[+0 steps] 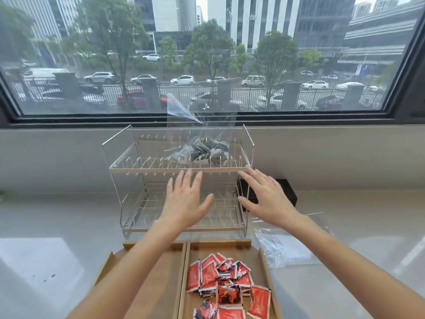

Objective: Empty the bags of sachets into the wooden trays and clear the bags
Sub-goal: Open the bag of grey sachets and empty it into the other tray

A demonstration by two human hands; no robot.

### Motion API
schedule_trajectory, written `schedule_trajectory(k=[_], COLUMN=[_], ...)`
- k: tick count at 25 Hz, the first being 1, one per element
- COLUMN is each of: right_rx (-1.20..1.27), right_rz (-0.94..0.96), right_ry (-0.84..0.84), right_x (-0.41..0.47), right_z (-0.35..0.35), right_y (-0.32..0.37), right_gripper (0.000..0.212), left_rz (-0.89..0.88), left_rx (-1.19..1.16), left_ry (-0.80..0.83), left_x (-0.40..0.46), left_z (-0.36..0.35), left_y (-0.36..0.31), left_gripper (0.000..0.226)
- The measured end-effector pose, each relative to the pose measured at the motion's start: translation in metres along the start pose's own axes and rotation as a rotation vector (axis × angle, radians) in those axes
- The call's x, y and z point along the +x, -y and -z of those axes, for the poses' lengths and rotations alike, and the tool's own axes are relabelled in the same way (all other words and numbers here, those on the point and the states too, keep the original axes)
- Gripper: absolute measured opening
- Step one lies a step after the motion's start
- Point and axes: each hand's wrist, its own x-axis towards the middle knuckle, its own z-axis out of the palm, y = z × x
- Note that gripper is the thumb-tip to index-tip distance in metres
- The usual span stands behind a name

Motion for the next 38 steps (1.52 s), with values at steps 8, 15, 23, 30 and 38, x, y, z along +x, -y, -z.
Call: schedule_trajectory(k=[8,15,23,30,38], right_rx=[0.286,0.527,0.711,0.763,0.871], right_rz=[-0.090,-0.395,-0.488,-0.423,-0.238], right_ry=[-0.050,-0.013,-0.083,-0.293,-0.530], right_x=[0.086,0.172,0.227,0.231,0.202], right_z=[0.014,-0.003,-0.036,-0.039,0.029], right_y=[0.015,-0.007,-0.025,-0.027,0.010], right_gripper=[0.064,0.079,0.068,0.019,0.006], left_rz=[0.012,0.154,0.276,0.309,0.166], left_rx=[-0.169,-0.430,-0.508,-0.716,-0.892], left_ry=[-0.080,-0.052,-0.013,-0.264,-0.434], left_x=[0.070,0.158,0.223,0.235,0.183], left_z=[0.038,0.039,-0.003,-0.005,0.083], left_y=[0.056,0.094,0.123,0.136,0.120], left_gripper=[0.061,0.063,0.076,0.013,0.012])
